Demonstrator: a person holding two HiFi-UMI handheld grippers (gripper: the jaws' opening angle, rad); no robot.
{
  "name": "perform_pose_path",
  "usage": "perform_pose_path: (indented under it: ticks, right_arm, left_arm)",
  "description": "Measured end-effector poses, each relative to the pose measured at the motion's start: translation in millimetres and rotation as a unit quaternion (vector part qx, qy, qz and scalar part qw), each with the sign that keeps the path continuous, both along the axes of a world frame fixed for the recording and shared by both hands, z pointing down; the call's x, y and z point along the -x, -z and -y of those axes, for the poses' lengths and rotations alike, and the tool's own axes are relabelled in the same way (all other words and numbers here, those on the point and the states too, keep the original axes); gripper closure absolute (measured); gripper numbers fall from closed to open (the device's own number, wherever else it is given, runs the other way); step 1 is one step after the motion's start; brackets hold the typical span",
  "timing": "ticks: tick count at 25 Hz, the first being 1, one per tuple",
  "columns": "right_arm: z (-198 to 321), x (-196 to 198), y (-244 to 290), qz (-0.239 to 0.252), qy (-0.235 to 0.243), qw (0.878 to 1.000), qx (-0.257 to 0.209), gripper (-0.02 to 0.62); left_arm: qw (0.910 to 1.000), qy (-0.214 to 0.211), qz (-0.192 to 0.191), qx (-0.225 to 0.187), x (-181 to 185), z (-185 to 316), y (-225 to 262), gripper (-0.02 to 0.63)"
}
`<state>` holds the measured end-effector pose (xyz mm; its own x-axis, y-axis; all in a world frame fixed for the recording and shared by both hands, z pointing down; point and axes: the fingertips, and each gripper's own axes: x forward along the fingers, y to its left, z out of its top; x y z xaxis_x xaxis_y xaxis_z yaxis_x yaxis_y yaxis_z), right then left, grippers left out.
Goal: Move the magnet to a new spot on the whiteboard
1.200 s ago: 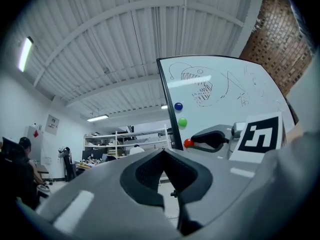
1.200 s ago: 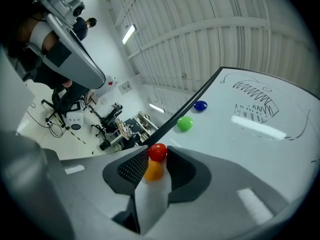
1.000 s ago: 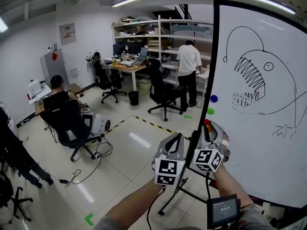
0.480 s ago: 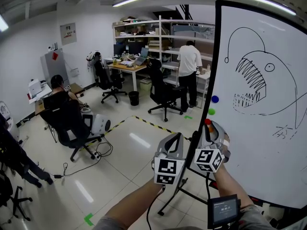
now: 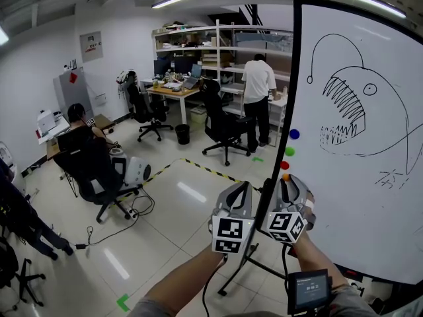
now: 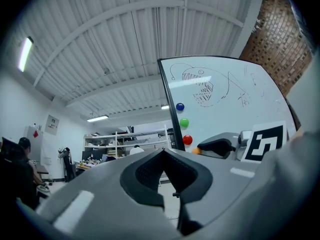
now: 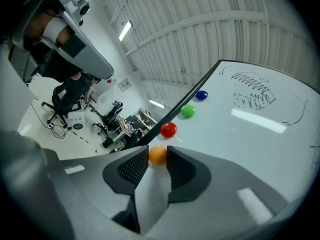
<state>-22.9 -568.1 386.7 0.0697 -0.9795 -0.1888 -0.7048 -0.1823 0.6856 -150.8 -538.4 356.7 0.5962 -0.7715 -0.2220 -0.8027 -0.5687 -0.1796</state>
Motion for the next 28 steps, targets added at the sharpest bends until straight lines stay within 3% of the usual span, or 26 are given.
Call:
perform_pose_path:
  ticks: [16, 22, 28]
  right_arm:
    - [0, 6, -15, 0.004, 0.018, 1.0, 0.018, 0.454]
    - [-49, -21, 0, 0.022, 0.018, 1.0, -0.008, 0.472]
    - [-124, -87, 17, 0.074, -0.012, 0.997, -0.032, 0.588]
  left_arm:
    - [1.0, -0.003, 0.006, 0.002, -7, -5, -5, 0.606]
    - [0.9986, -0.051, 0.007, 0.007, -55, -25, -13, 0.606]
    - [0.9915, -0.13, -0.005, 0.006, -129, -69, -16, 0.606]
